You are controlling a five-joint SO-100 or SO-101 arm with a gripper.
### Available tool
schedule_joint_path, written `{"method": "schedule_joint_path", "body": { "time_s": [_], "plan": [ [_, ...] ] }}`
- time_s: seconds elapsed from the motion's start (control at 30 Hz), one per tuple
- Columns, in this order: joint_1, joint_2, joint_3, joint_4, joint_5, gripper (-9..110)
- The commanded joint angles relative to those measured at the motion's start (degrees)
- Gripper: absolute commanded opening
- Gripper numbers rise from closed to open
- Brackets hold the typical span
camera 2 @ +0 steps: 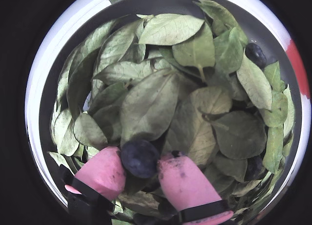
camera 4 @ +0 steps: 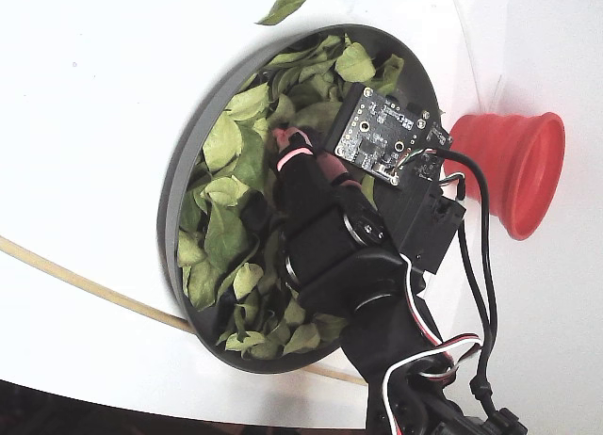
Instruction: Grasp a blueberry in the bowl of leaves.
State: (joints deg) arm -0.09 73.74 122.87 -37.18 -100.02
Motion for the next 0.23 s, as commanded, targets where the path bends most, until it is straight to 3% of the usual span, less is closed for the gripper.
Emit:
{"method": "schedule_joint_path", "body": {
  "time_s": [0.0, 0.2],
  "plan": [
    [0.5, 7.4, 0.2, 0.1, -0.4, 11],
    [0.8, 8.6, 0.4, 0.5, -0.4, 11]
  ]
}}
